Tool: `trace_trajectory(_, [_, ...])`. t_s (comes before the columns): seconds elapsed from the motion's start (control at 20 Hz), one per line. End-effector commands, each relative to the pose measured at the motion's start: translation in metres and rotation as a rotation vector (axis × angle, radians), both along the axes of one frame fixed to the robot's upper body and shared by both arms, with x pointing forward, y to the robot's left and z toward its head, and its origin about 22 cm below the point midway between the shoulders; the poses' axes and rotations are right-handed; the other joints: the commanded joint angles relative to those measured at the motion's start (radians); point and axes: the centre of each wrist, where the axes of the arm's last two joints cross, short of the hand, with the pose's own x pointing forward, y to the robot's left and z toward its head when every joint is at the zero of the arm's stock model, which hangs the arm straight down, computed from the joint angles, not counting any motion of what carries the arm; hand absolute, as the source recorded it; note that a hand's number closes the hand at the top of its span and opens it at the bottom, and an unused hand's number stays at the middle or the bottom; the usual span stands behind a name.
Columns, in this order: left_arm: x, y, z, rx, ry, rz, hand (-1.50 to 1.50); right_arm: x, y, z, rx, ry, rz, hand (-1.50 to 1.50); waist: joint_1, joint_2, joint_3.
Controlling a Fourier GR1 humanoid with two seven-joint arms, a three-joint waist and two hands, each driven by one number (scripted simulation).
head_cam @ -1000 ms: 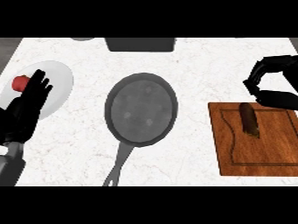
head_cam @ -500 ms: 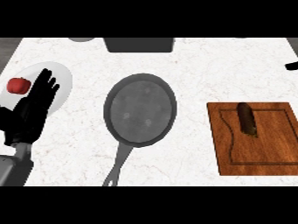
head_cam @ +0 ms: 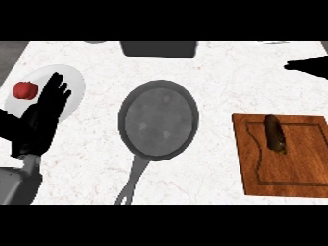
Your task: Pick the sweet potato from the cutting board and place it in the pan
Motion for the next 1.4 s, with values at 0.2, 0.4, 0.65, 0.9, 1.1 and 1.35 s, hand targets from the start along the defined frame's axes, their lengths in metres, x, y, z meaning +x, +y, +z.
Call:
trace_trajectory(0.2, [0.004, 0.001, -0.009, 0.019, -0.001, 0.009, 0.0, 0.023, 0.07, -0.022, -0.348, 0.145, 0.001, -1.5, -0.004, 0.003, -0.001])
trace_trajectory(0.4, [-0.004, 0.008, 0.008, 0.001, -0.005, 0.004, 0.0, 0.024, 0.073, -0.056, -0.511, 0.356, -0.037, -1.5, 0.003, -0.004, 0.0])
trace_trajectory(0.65, [-0.002, 0.001, 0.01, 0.003, 0.016, 0.026, 0.0, 0.024, 0.093, -0.054, -0.563, 0.393, -0.009, -1.5, -0.023, -0.005, 0.001])
trace_trajectory(0.9, [0.016, 0.008, 0.008, -0.008, -0.012, 0.038, 0.0, 0.003, 0.098, -0.067, -0.684, 0.335, 0.054, -1.5, -0.033, -0.003, 0.001])
trace_trajectory(1.1, [-0.003, 0.008, 0.002, 0.008, 0.011, 0.024, 0.0, -0.003, 0.112, -0.071, -0.774, 0.249, 0.043, -1.5, -0.027, -0.004, 0.001])
trace_trajectory(1.35, [0.007, 0.003, -0.003, 0.0, 0.004, 0.03, 0.0, 0.006, 0.137, -0.07, -0.734, 0.245, 0.029, -1.5, -0.026, -0.003, 0.001])
